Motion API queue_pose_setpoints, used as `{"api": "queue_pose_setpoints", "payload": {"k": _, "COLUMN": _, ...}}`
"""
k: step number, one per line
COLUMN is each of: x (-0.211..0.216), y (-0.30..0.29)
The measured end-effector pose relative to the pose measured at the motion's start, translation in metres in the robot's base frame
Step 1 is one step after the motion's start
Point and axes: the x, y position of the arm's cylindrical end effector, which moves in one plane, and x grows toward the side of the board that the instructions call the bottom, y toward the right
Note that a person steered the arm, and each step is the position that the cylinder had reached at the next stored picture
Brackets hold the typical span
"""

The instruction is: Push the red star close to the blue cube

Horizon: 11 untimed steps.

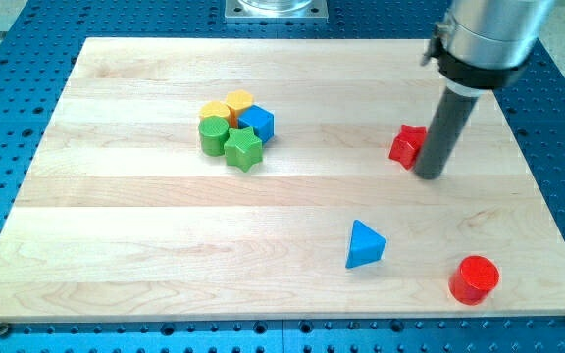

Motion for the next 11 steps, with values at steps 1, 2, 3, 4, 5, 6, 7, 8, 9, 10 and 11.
{"api": "queue_pose_setpoints", "payload": {"k": 1, "x": -0.019, "y": 0.03}}
{"api": "queue_pose_setpoints", "payload": {"k": 2, "x": -0.031, "y": 0.017}}
{"api": "queue_pose_setpoints", "payload": {"k": 3, "x": -0.031, "y": -0.044}}
{"api": "queue_pose_setpoints", "payload": {"k": 4, "x": -0.03, "y": -0.047}}
{"api": "queue_pose_setpoints", "payload": {"k": 5, "x": -0.018, "y": -0.058}}
{"api": "queue_pose_setpoints", "payload": {"k": 6, "x": -0.018, "y": -0.103}}
{"api": "queue_pose_setpoints", "payload": {"k": 7, "x": -0.018, "y": -0.109}}
{"api": "queue_pose_setpoints", "payload": {"k": 8, "x": -0.018, "y": -0.117}}
{"api": "queue_pose_setpoints", "payload": {"k": 9, "x": -0.018, "y": -0.131}}
{"api": "queue_pose_setpoints", "payload": {"k": 10, "x": -0.009, "y": -0.132}}
{"api": "queue_pose_setpoints", "payload": {"k": 11, "x": -0.019, "y": -0.104}}
